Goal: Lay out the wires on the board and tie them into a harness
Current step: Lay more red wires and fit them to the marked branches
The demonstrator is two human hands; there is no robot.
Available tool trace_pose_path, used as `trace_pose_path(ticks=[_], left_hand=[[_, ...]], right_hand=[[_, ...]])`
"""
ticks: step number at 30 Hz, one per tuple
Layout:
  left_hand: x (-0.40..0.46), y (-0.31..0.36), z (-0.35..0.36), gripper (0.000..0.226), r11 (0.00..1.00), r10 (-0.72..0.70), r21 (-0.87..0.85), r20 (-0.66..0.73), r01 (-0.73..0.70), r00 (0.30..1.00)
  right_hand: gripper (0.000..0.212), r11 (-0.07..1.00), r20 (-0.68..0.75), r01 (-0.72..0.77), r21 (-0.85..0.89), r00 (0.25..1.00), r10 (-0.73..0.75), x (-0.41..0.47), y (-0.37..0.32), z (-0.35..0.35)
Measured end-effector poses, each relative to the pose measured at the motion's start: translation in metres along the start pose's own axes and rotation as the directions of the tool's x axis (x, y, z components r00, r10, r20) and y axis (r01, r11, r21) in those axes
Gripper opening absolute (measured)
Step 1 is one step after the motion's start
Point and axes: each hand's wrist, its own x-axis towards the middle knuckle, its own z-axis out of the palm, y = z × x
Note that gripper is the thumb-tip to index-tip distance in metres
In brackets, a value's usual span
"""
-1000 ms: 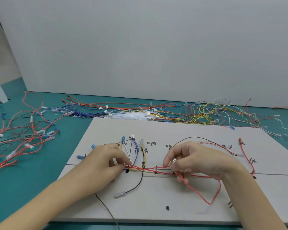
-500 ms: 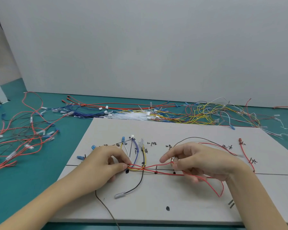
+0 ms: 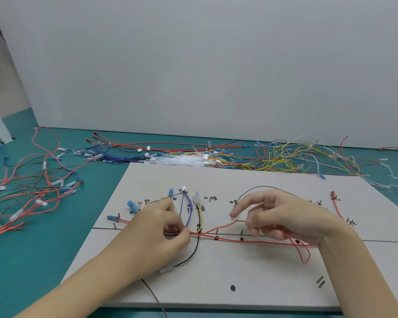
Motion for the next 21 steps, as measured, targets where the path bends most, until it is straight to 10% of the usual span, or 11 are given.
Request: trace_pose_path(ticks=[12,21], left_hand=[[0.025,0.0,-0.001,0.026,0.993,-0.039,0.12,0.138,0.023,0.99],[0.031,0.004,0.001,0.052,0.97,0.138,0.173,0.187,-0.171,0.973]], right_hand=[[0.028,0.998,-0.135,0.065,-0.028,0.988,-0.068,0.003,0.004,0.003],[0.018,0.872,-0.399,-0.05,-0.487,0.901,-0.171,0.017,-0.002,0.015]])
